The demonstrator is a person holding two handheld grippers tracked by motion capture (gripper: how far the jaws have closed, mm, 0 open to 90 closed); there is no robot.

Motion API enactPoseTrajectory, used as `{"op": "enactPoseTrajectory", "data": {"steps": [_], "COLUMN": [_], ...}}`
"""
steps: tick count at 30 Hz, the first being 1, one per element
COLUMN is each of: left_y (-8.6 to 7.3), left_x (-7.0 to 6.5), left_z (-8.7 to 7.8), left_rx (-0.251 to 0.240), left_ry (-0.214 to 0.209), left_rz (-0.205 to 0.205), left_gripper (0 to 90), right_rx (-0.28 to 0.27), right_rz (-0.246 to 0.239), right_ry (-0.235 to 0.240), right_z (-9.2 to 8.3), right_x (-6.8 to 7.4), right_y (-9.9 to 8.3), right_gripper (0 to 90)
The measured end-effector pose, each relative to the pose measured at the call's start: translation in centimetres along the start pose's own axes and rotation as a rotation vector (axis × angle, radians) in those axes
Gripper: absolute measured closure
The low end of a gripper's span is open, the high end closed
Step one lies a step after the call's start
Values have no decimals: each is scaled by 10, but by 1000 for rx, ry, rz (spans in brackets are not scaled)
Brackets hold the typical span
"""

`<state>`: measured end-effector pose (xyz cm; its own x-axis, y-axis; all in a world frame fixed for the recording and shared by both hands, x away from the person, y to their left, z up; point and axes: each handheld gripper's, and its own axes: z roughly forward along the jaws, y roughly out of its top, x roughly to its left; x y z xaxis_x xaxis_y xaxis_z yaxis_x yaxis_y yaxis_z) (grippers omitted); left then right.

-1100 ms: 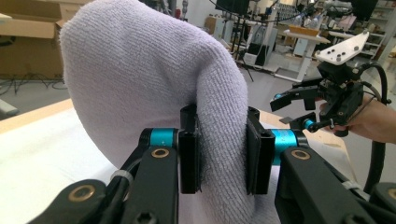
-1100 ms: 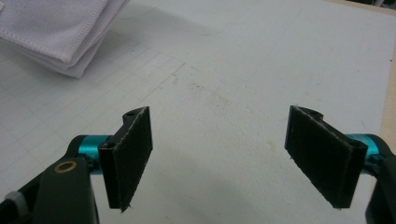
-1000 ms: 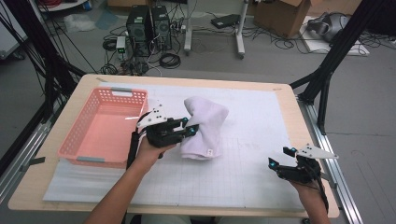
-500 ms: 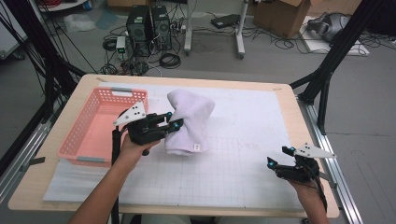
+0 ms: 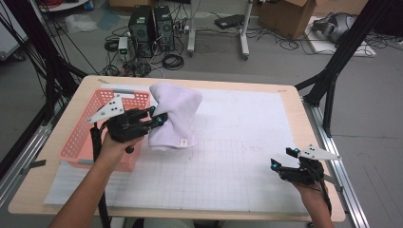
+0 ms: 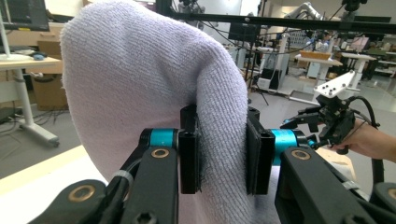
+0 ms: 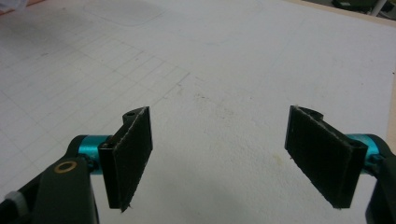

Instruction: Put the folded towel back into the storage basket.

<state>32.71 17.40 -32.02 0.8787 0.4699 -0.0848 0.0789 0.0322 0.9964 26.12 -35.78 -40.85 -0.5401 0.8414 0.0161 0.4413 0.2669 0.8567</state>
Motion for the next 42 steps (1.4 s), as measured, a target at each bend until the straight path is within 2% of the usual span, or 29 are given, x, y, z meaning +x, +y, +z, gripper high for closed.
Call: {"op": "enactPoseTrajectory", "data": {"steps": [8, 15, 25, 35, 42], "left_y": [10, 16, 28, 37, 40], "left_x": [12, 21, 30, 43, 53], "left_z": [-22, -42, -69, -91, -114], "left_rx": [-19, -51, -56, -87, -108], "left_ry": [25, 44, 71, 118, 154], "left_rz": [2, -14, 0, -3, -7], "left_gripper": [712, 712, 712, 712, 712], "right_rx": [0, -1, 4, 4, 8], "right_rz": [-10, -3, -9, -16, -12], "right_ry": [-4, -9, -13, -17, -20], "right_z": [1, 1, 1, 3, 3], "right_x": [1, 0, 1, 1, 0], "right_y": [2, 2, 3, 4, 4], "right_gripper": [221, 221, 221, 221, 221]}}
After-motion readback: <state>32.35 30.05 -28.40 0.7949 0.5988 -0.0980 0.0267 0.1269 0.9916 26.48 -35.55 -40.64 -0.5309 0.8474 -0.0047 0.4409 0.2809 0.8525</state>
